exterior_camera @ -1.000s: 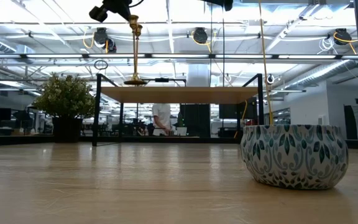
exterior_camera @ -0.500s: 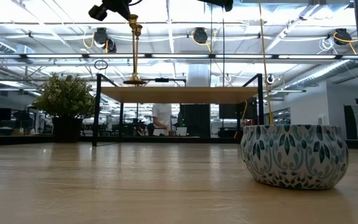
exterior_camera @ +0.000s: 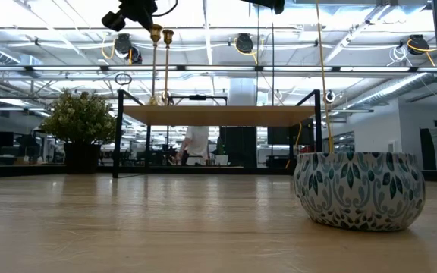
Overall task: Pick & Place candle stick holders
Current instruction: Put the top gold candle holder on the shelf
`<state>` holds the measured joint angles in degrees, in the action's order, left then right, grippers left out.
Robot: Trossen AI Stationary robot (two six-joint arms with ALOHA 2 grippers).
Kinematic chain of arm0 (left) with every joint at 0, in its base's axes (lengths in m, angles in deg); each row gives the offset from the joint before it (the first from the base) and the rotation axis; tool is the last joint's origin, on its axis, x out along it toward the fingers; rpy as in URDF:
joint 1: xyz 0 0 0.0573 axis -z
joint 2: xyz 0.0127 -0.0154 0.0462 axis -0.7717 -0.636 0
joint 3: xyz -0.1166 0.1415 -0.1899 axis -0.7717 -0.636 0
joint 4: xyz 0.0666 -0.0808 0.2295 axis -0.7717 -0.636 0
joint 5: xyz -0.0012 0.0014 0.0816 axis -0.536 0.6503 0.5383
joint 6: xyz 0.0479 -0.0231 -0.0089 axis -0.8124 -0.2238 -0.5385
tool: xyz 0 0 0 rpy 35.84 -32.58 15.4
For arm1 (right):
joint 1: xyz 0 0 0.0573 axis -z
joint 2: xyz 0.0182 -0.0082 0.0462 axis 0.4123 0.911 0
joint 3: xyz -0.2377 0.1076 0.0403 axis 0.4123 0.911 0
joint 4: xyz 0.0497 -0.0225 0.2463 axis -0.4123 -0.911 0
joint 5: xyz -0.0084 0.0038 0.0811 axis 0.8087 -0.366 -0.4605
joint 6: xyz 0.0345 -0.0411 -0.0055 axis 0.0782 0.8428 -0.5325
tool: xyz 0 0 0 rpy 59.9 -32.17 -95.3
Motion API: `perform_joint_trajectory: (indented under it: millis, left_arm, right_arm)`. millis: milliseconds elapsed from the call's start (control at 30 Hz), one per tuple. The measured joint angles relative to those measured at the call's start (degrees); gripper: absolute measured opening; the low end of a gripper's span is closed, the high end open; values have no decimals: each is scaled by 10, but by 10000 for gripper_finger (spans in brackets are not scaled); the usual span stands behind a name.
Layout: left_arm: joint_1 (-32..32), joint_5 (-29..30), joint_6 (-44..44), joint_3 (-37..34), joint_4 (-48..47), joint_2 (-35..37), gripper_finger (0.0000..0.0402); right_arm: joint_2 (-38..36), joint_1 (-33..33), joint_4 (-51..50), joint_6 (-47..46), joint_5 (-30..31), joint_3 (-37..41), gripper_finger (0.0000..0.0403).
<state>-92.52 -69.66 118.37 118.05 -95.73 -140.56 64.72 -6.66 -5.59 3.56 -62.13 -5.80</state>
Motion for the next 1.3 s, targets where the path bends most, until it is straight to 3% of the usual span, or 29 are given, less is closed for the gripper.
perform_joint_trajectory:
  millis: [1300]
  left_arm:
    - [-23,10,11,-14,18,19,0]
  right_arm:
    - [0,0,18,0,0,0,249]
